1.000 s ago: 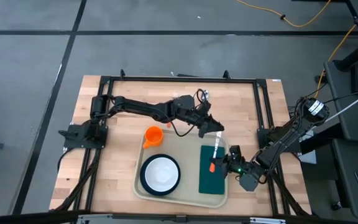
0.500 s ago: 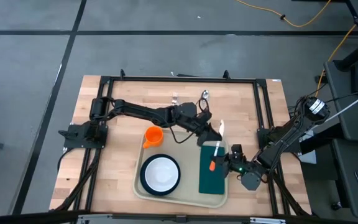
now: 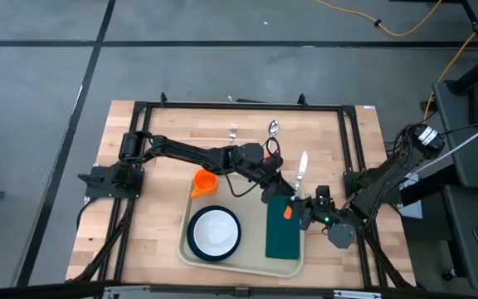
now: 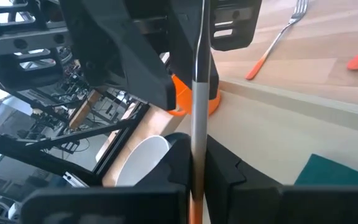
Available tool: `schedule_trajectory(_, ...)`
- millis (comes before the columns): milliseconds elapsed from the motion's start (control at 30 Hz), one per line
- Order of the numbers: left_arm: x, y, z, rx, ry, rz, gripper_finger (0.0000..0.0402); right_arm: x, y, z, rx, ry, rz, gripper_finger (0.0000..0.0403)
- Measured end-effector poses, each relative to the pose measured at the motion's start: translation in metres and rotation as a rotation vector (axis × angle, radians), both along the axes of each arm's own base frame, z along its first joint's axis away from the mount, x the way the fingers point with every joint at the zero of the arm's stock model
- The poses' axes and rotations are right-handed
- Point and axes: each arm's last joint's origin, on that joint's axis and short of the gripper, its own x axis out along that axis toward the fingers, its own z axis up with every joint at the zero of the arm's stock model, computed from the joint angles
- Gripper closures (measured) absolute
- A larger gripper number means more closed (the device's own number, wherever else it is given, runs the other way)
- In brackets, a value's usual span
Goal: Set up tray
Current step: Put the orange knife on the napkin
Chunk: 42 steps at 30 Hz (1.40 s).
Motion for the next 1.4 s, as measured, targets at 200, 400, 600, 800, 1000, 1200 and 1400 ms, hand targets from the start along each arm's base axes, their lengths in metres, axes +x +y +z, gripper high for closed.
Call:
schedule_trajectory(200, 0.000, -0.001, 0.000, -0.003, 0.001, 0.008, 0.0342, 0.005, -0.005, 0.000, 0.000, 0.008, -0.019, 0.0379)
schedule_trajectory(400, 0.000, 0.000, 0.000, -0.007, -0.003, 0.011, 0.0338, 0.009, -0.009, 0.001, -0.021, 0.019, -0.017, 0.0379)
schedule_trajectory(600, 0.000, 0.002, 0.000, -0.007, -0.001, 0.014, 0.0352, 0.012, -0.012, 0.001, -0.013, 0.027, -0.016, 0.0379)
schedule_trajectory(800, 0.000, 0.002, 0.000, -0.010, 0.000, 0.010, 0.0390, 0.012, -0.011, 0.001, -0.015, 0.033, -0.005, 0.0376)
schedule_trajectory(1000, 0.000, 0.001, 0.000, -0.008, 0.002, 0.011, 0.0392, 0.012, -0.011, 0.000, 0.003, 0.040, 0.015, 0.0369)
schedule_trajectory(1200, 0.000, 0.001, 0.000, -0.004, -0.002, 0.010, 0.0395, 0.011, -0.008, 0.000, 0.004, 0.055, 0.056, 0.0357)
schedule_trajectory(1400, 0.000, 0.004, 0.002, -0.004, -0.012, 0.011, 0.0395, 0.010, -0.001, 0.001, -0.039, 0.095, 0.193, 0.0321)
